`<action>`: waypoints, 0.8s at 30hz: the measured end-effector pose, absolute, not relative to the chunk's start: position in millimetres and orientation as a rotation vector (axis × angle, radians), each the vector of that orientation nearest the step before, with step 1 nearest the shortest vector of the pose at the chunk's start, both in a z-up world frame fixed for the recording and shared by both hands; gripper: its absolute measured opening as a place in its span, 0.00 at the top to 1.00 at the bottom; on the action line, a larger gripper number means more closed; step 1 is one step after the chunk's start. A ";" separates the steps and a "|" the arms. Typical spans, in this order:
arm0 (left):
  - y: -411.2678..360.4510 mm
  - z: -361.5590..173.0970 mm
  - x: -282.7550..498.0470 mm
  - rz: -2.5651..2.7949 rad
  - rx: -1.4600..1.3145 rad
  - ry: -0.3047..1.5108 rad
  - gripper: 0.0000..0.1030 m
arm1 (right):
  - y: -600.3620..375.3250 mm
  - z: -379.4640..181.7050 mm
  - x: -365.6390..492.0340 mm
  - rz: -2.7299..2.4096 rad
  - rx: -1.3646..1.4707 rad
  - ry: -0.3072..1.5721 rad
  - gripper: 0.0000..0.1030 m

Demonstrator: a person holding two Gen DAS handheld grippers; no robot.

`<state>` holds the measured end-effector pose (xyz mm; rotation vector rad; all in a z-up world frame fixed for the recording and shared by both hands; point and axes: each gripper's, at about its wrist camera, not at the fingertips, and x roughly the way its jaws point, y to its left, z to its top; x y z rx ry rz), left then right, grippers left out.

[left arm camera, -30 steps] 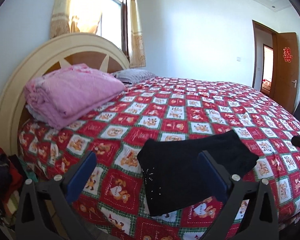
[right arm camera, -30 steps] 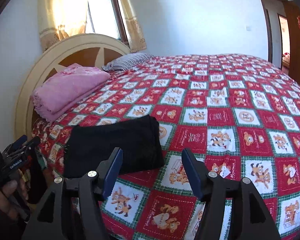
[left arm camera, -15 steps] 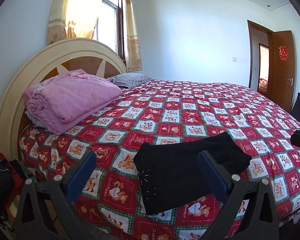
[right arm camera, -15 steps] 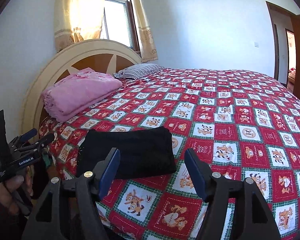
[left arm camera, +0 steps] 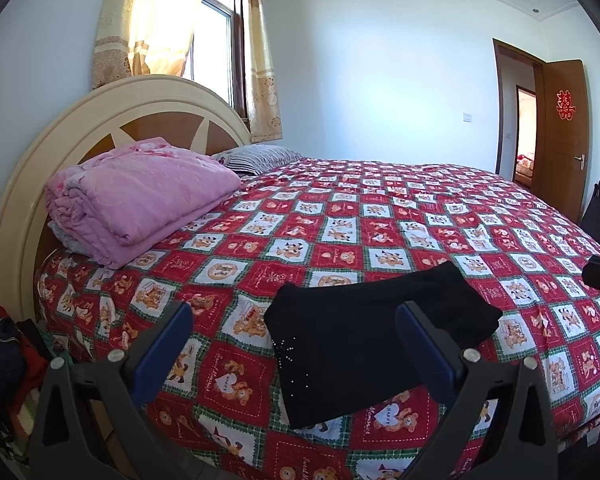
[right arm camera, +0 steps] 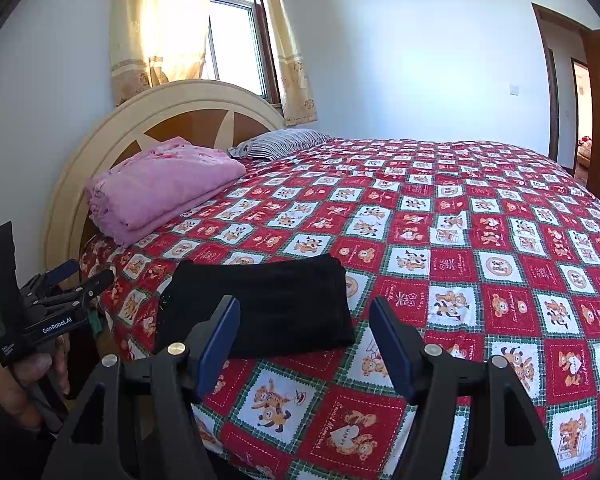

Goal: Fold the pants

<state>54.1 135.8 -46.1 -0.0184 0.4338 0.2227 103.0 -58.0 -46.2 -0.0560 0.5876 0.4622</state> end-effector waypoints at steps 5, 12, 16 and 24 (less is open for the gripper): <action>133.7 -47.2 53.9 0.220 -0.018 0.432 0.00 | -57.4 -46.2 102.2 0.462 -0.059 0.586 0.34; 133.2 -48.1 54.2 0.216 -0.022 0.436 0.00 | -57.0 -47.0 101.4 0.463 -0.062 0.593 0.33; 134.6 -49.4 54.3 0.217 -0.025 0.440 0.00 | -54.9 -49.0 101.3 0.466 -0.069 0.600 0.33; 135.3 -50.2 54.4 0.222 -0.026 0.443 0.00 | -52.8 -53.3 103.0 0.470 -0.074 0.609 0.33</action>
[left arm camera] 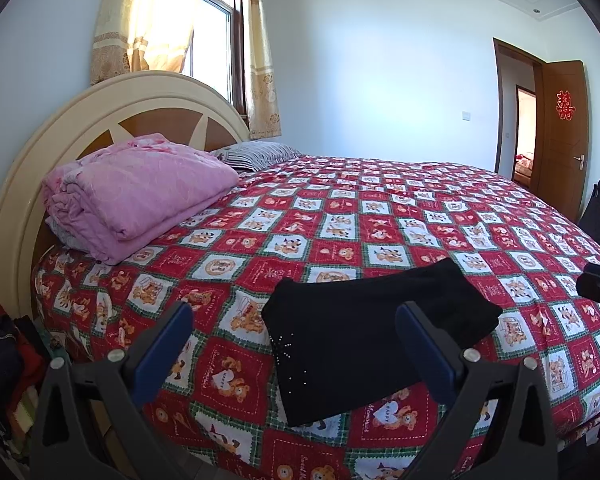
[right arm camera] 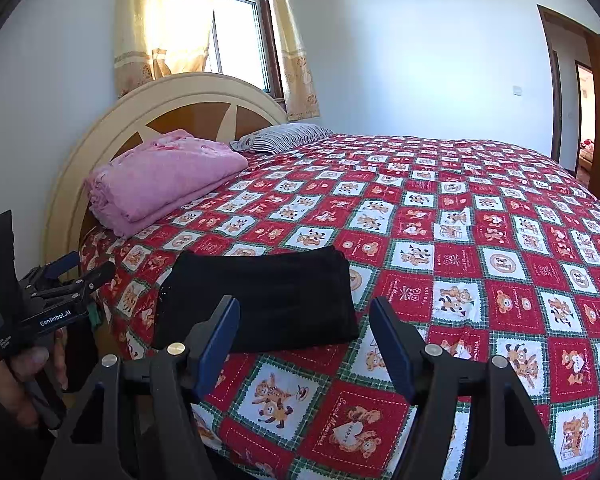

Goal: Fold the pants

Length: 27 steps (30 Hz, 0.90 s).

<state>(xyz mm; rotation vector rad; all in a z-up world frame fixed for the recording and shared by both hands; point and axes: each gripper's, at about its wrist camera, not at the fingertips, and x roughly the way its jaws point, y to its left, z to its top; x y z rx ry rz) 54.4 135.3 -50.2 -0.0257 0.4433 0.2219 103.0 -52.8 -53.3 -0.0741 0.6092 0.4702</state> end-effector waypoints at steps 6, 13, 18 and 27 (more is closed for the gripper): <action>137.5 -51.0 55.6 0.226 -0.035 0.448 0.00 | -51.7 -55.6 102.6 0.473 -0.079 0.613 0.33; 132.1 -48.9 55.2 0.234 -0.014 0.435 0.00 | -50.7 -57.1 102.1 0.473 -0.084 0.614 0.33; 135.7 -50.0 57.2 0.179 -0.077 0.445 0.00 | -49.9 -57.0 102.1 0.471 -0.085 0.614 0.33; 133.9 -54.7 58.1 0.181 -0.068 0.453 0.00 | -51.4 -63.1 102.1 0.471 -0.095 0.622 0.33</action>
